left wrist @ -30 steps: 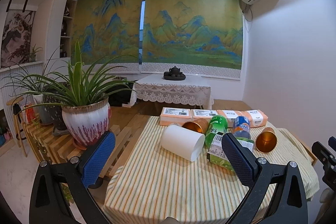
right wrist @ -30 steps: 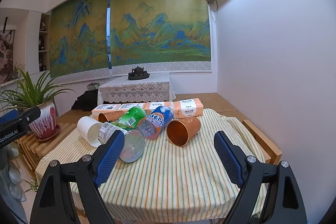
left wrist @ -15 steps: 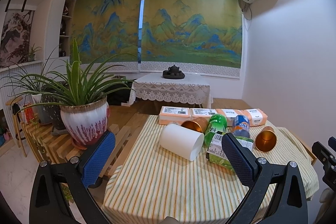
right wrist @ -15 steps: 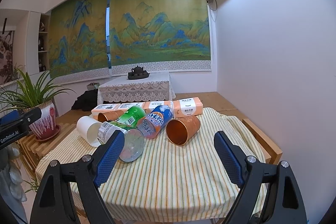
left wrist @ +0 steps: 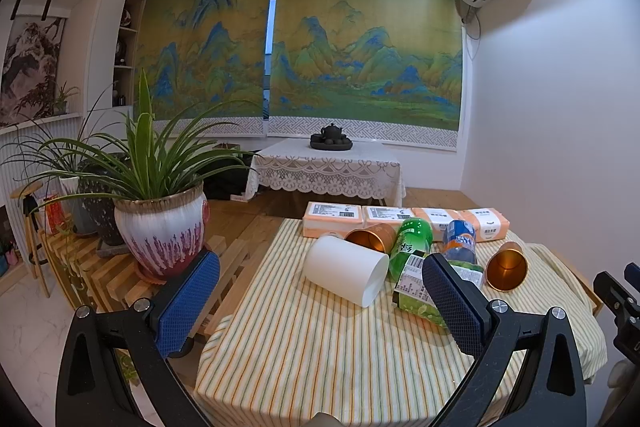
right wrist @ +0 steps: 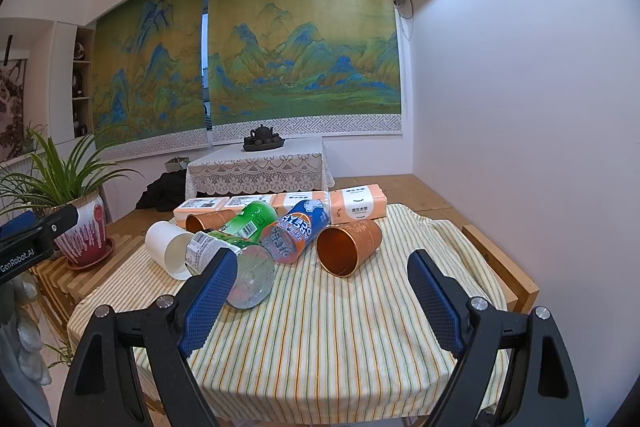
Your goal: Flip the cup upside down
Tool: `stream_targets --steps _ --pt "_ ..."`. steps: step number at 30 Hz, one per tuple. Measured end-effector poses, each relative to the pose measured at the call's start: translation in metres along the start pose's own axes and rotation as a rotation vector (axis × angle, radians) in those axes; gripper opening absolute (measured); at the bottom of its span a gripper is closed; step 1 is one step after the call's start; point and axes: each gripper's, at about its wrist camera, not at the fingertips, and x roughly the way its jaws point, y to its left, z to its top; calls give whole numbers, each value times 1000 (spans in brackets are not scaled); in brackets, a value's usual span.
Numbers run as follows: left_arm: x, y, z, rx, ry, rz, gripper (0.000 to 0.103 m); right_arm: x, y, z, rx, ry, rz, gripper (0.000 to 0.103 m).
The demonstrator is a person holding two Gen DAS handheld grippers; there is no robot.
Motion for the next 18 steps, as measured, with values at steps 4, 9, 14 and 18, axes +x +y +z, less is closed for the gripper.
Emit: stream_targets --steps 4,9,14,18 --pt "1 1 0 -2 1 1 103 0 1 0 2 0 0 84" --pt "4 0 0 1 6 0 103 0 1 -1 1 1 -1 84" --pt "6 -2 -1 5 10 -3 103 3 3 -1 4 4 -2 84" --pt "8 -3 -2 7 12 -7 103 6 3 1 5 6 -4 84"
